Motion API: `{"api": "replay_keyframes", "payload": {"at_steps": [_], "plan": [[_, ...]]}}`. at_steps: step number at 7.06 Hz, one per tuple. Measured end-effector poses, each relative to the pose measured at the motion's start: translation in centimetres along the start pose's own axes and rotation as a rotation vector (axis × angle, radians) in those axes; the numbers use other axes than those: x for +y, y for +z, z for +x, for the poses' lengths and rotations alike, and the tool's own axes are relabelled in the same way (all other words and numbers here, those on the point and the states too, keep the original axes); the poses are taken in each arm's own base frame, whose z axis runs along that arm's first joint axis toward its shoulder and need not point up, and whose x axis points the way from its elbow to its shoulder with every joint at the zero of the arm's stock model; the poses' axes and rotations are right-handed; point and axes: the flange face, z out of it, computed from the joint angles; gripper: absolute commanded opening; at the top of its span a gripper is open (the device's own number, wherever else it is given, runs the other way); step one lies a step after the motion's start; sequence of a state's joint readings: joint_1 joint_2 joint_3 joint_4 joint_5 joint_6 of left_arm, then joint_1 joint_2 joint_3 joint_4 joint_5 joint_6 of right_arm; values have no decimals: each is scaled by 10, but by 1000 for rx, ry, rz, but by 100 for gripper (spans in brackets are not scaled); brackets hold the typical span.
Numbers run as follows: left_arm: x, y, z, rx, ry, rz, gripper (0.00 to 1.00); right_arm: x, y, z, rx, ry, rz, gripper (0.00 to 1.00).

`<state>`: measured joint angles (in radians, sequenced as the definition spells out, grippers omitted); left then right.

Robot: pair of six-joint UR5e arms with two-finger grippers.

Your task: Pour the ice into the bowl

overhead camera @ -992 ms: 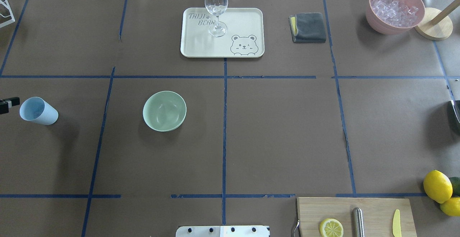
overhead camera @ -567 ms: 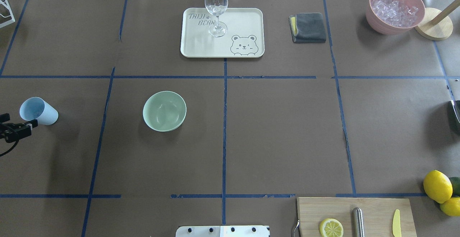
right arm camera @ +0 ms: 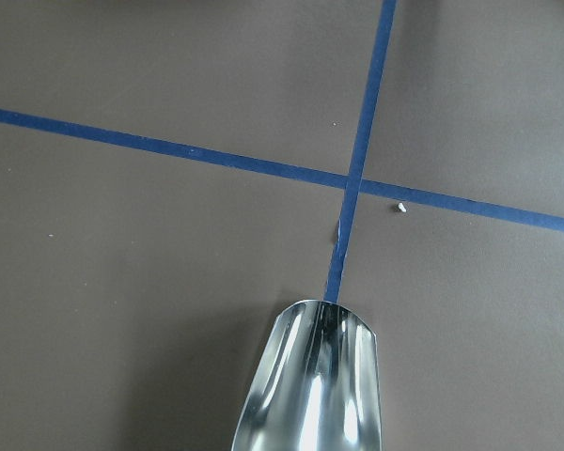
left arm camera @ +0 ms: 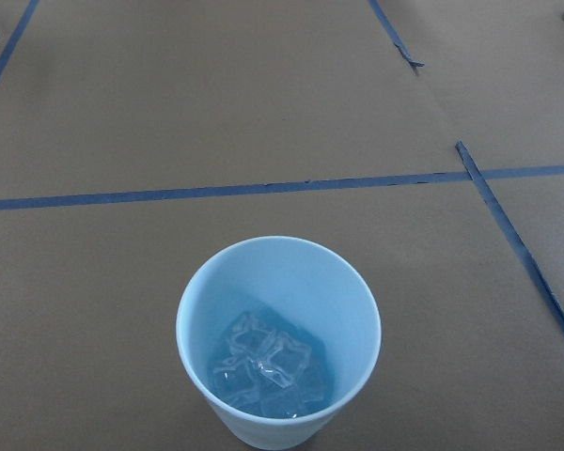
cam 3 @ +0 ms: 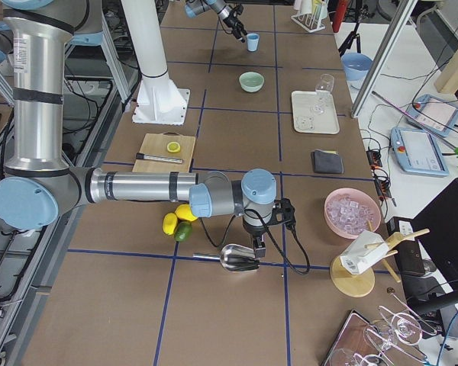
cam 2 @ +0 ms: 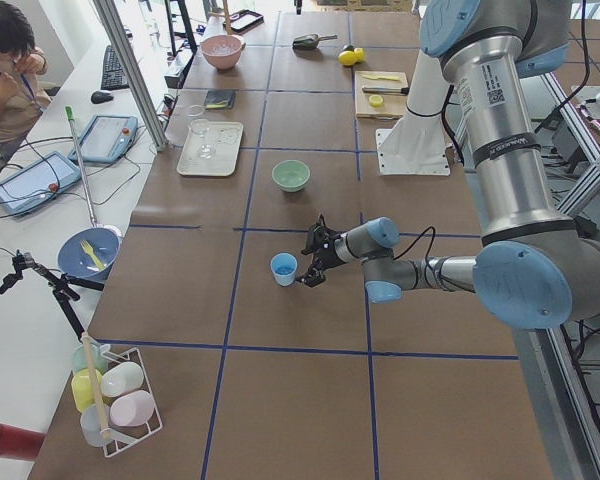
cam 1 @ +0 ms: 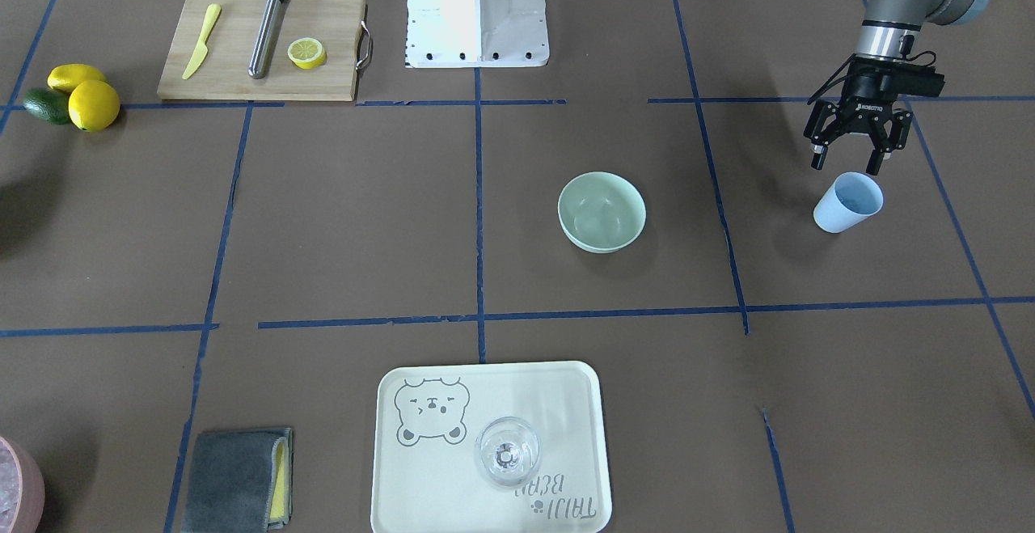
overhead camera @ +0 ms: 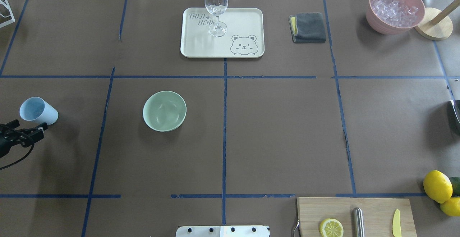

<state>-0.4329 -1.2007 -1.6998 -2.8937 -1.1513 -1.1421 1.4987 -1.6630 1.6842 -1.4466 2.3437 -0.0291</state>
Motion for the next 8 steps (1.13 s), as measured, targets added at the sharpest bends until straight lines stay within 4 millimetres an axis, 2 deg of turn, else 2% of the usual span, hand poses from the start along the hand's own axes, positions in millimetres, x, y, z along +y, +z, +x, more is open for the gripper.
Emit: {"api": "replay_keyframes", "payload": {"at_steps": [3, 8], "plan": [[4, 28, 6, -31, -1, 67, 100, 0, 0, 0, 0, 1, 0, 100], [10, 54, 10, -53, 2, 104, 100, -1, 0, 0, 0, 0, 1, 100]]}}
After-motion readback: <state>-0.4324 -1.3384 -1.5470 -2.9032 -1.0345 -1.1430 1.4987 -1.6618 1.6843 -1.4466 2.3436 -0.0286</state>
